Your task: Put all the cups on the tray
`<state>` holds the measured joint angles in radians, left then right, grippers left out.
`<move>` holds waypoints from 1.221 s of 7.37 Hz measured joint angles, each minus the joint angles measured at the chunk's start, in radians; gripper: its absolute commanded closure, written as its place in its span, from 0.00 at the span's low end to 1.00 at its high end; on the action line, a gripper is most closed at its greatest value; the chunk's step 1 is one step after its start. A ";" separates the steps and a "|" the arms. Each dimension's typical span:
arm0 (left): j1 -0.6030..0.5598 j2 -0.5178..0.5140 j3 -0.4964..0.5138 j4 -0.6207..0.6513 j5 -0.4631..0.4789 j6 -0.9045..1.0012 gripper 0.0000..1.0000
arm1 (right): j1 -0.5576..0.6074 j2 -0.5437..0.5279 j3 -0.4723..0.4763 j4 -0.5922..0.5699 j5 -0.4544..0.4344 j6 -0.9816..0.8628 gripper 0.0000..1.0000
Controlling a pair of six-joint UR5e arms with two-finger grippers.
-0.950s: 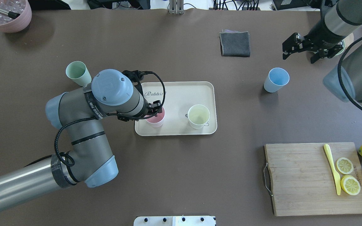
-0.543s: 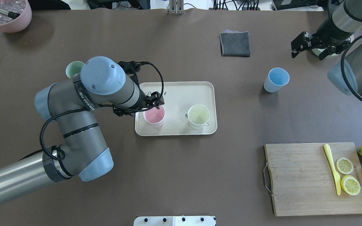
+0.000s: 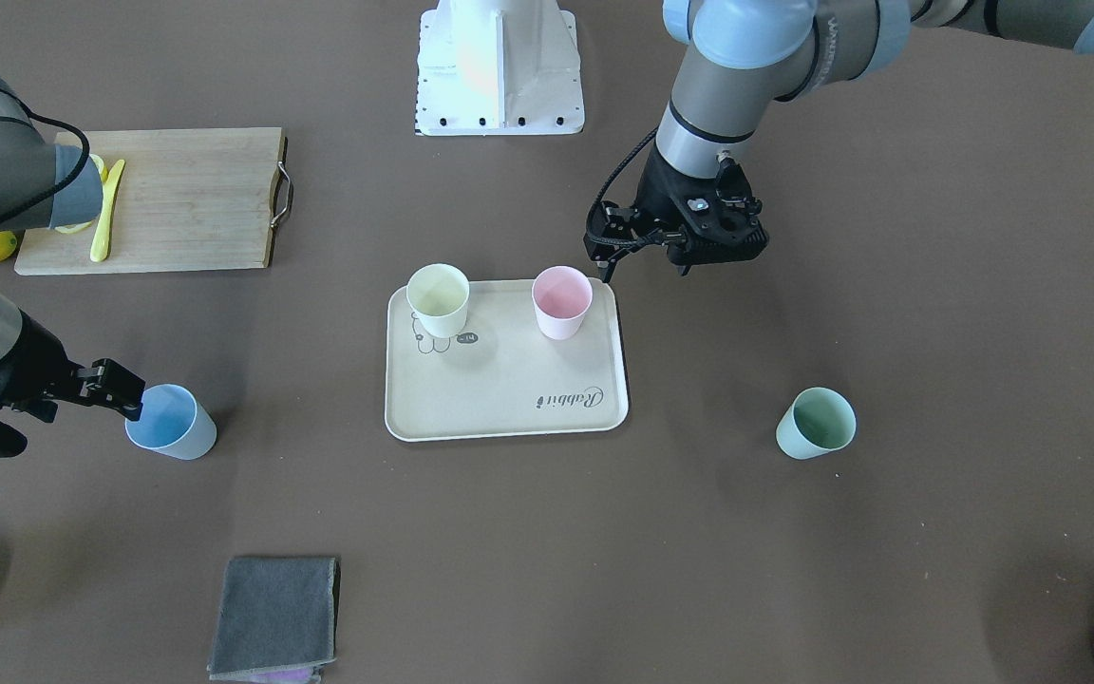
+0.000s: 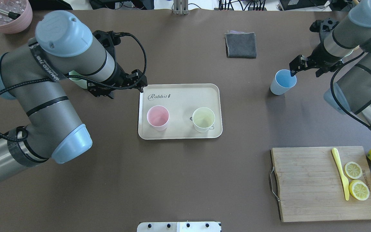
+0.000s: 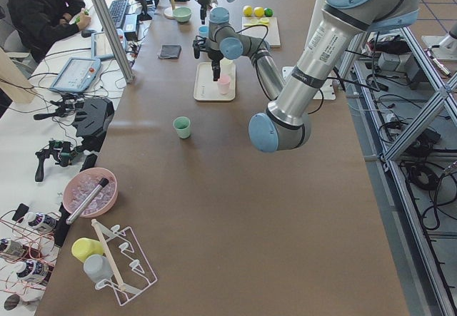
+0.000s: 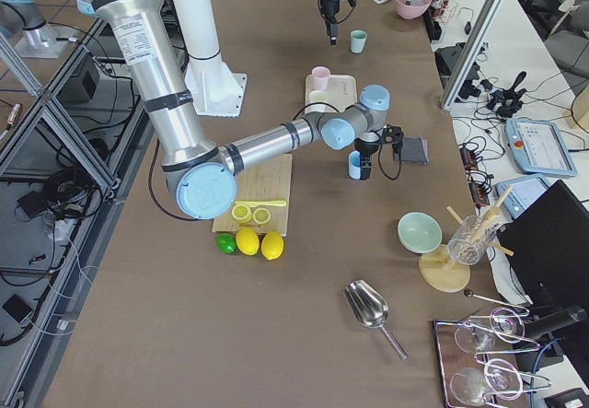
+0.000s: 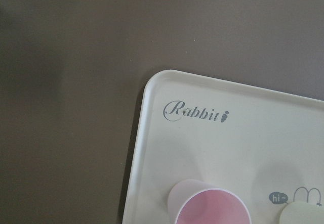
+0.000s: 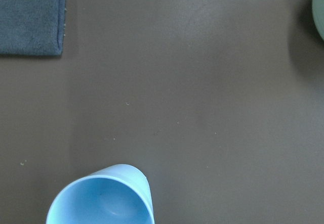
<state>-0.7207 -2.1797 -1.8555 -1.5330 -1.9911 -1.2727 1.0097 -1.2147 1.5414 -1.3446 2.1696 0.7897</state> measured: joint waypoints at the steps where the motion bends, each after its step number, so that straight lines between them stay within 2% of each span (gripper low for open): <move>1: -0.011 0.005 -0.005 0.004 -0.003 0.010 0.03 | -0.023 0.002 -0.007 0.013 -0.014 0.023 0.00; 2: -0.017 0.007 -0.005 0.006 -0.004 0.014 0.03 | -0.040 0.005 -0.016 0.019 -0.028 0.036 0.11; 3: -0.019 0.007 -0.003 0.006 -0.004 0.015 0.03 | -0.050 0.007 -0.035 0.036 -0.036 0.042 0.78; 4: -0.020 0.007 -0.002 0.007 -0.005 0.016 0.03 | -0.056 0.008 -0.062 0.067 -0.039 0.044 1.00; 6: -0.021 0.006 -0.002 0.007 -0.005 0.016 0.03 | -0.059 0.015 -0.093 0.110 -0.039 0.049 1.00; 9: -0.022 0.003 0.001 0.006 -0.002 0.016 0.03 | -0.045 0.039 -0.074 0.115 -0.026 0.077 1.00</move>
<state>-0.7423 -2.1766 -1.8541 -1.5267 -1.9933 -1.2566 0.9647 -1.1756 1.4673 -1.2300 2.1434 0.8667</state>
